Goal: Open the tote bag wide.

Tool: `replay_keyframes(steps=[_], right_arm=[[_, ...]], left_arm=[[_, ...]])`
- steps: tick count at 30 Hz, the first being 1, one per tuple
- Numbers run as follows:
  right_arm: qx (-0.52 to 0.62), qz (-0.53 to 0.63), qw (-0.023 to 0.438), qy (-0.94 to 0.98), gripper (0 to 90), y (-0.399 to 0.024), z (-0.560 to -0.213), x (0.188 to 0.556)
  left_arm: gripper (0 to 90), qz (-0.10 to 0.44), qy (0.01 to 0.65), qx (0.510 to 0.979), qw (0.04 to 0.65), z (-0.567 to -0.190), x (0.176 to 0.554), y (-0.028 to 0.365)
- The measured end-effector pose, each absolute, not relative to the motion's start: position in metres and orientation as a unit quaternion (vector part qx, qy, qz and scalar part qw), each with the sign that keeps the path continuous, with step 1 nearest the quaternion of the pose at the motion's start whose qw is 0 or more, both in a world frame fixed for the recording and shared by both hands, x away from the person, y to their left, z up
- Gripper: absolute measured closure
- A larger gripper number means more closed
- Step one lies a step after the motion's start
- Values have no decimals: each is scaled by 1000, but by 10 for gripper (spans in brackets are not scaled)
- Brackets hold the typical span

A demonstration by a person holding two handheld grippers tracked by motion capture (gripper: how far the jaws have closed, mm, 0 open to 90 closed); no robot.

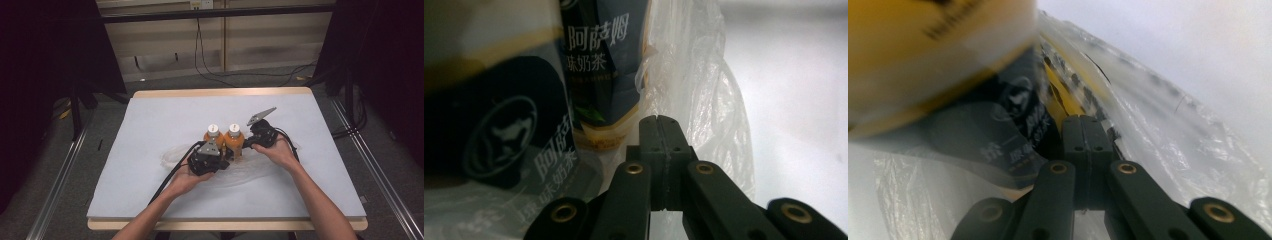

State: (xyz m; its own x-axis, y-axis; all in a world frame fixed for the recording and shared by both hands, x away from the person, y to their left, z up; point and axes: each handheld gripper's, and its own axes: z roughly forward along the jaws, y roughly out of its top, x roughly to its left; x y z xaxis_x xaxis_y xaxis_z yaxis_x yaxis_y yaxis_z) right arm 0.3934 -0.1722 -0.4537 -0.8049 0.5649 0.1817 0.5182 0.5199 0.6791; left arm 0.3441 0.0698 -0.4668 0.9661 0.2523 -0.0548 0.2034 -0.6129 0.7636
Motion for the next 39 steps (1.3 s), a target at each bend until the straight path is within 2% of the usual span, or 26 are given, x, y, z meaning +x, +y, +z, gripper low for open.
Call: replay_keyframes(steps=[12, 17, 19, 27, 33, 37, 39], right_arm=[[329, 359, 14, 873, 900, -167, -476, 405], [330, 351, 24, 876, 900, -163, -479, 406], [335, 351, 20, 874, 900, -163, -479, 407], [340, 346, 24, 874, 900, -156, -478, 411], [344, 353, 25, 870, 900, -155, -479, 413], [344, 350, 24, 871, 900, -153, -479, 415], [345, 355, 25, 869, 900, -153, -480, 416]], left_arm=[[900, 33, 121, 905, 406, -476, 335, 71], [900, 30, 118, 909, 398, -478, 333, 69], [900, 30, 116, 919, 376, -480, 331, 67], [900, 36, 101, 914, 392, -483, 325, 65], [900, 20, 95, 914, 394, -483, 323, 66], [900, 31, 84, 917, 390, -483, 318, 67], [900, 15, 86, 913, 399, -484, 317, 69]])
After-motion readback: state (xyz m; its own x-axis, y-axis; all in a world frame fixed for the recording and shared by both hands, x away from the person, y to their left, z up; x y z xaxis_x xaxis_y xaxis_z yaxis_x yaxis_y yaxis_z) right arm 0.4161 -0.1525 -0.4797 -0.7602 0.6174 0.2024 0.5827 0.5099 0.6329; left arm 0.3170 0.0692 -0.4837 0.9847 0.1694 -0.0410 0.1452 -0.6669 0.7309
